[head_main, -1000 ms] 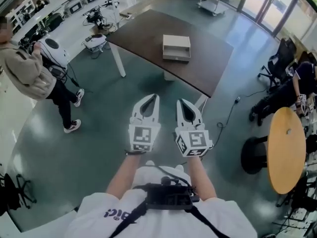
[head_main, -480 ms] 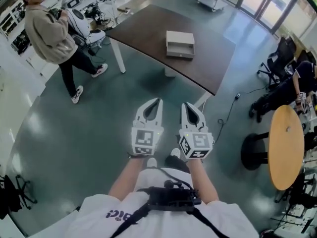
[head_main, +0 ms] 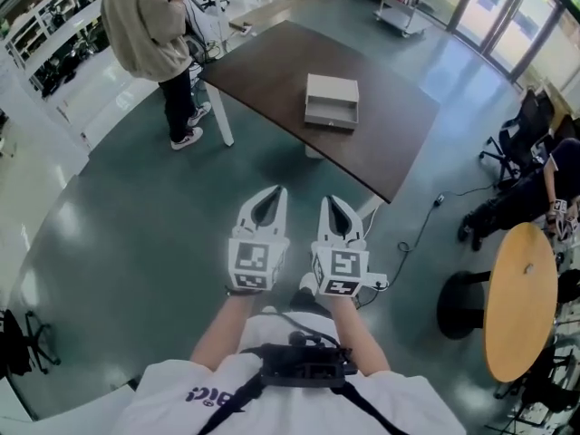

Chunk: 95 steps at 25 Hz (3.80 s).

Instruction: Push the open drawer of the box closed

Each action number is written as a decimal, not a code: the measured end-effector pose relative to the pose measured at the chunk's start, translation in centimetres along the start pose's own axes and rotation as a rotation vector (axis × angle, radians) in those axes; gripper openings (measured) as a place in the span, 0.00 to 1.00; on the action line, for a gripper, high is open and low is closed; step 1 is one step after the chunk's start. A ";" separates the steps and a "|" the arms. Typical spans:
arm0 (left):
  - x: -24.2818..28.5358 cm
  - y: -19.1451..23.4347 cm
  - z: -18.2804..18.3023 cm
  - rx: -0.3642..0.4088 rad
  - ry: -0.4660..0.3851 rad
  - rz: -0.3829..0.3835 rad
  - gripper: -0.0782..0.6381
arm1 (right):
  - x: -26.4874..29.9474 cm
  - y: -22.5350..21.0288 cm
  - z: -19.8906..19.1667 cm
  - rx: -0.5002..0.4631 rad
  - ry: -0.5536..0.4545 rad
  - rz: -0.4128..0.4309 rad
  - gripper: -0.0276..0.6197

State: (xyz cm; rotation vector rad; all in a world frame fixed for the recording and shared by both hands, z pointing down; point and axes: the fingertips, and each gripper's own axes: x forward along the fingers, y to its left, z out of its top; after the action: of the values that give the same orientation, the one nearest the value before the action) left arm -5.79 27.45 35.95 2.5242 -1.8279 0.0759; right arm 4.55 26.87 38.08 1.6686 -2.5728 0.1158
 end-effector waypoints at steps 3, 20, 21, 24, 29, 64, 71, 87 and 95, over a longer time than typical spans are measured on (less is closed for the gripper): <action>3.9 -0.9 1.9 0.033 -0.024 0.025 0.12 | 2.5 -3.0 2.0 0.007 -0.038 0.023 0.05; 13.1 -1.6 1.6 -0.065 -0.032 0.111 0.12 | 9.9 -12.5 0.5 0.052 -0.008 0.019 0.05; 13.6 -0.8 1.2 -0.067 -0.025 0.111 0.12 | 10.8 -12.5 0.2 0.056 0.007 0.007 0.05; 15.7 2.0 0.1 -0.097 -0.011 0.109 0.12 | 13.5 -12.2 -0.5 0.046 0.043 -0.023 0.05; 21.9 4.0 1.1 -0.094 -0.033 0.010 0.12 | 18.8 -14.3 0.2 0.051 0.057 -0.099 0.05; 49.1 16.4 -9.3 -0.178 0.076 -0.445 0.12 | 42.6 -20.6 -3.4 0.016 0.012 -0.374 0.05; 52.0 15.2 -12.0 -0.157 0.120 -0.468 0.12 | 41.5 -24.5 -8.3 0.097 0.074 -0.426 0.05; 53.8 9.9 -21.1 -0.107 0.274 -0.530 0.12 | 39.2 -27.9 -23.5 0.354 0.309 -0.423 0.05; 56.1 10.9 -23.1 -0.100 0.300 -0.516 0.12 | 43.3 -27.7 -28.1 0.381 0.429 -0.379 0.05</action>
State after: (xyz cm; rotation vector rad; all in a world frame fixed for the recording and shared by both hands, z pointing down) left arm 0.76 -28.05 61.96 2.6455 -1.0181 0.3193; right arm 12.75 -20.82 71.08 1.9506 -1.9718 0.8779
